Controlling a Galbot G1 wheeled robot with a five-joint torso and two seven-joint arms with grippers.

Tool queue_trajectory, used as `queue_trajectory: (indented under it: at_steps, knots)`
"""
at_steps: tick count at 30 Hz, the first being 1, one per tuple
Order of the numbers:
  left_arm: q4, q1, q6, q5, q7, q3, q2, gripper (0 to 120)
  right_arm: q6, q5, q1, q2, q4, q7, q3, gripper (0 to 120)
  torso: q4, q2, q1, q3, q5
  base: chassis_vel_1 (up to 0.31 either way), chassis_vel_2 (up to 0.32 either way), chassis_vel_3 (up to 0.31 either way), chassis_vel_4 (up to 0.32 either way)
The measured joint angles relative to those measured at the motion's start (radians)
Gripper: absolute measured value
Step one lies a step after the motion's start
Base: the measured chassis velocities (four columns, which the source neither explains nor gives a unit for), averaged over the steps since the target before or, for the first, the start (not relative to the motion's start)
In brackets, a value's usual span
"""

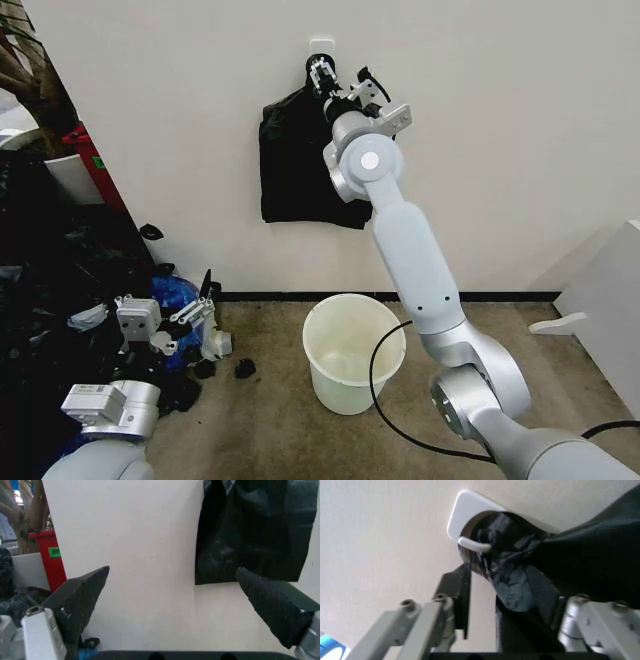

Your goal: Place the garbage bag over the trash bin.

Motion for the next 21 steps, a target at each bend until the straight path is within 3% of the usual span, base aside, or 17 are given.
queue_trajectory:
  at_steps: [6,10,21]
  knots:
    - [0.01,-0.01,0.0,0.001,0.001,0.002,0.002,100,0.0,-0.003,-0.014,0.0,0.008,0.006,-0.015,11,0.0,0.0,0.0,0.0,0.0,0.0,0.0,0.0,0.0]
    - [0.013,-0.011,0.0,0.001,0.001,0.002,0.003,100,0.0,-0.004,-0.015,0.0,0.007,0.009,-0.015,0,0.0,0.0,0.0,0.0,0.0,0.0,0.0,0.0,0.0]
    - [0.021,-0.016,-0.005,0.007,0.005,0.005,0.003,100,0.001,0.0,-0.074,0.0,0.063,0.03,-0.036,0,0.0,0.0,0.0,0.0,0.0,0.0,0.0,0.0,0.0]
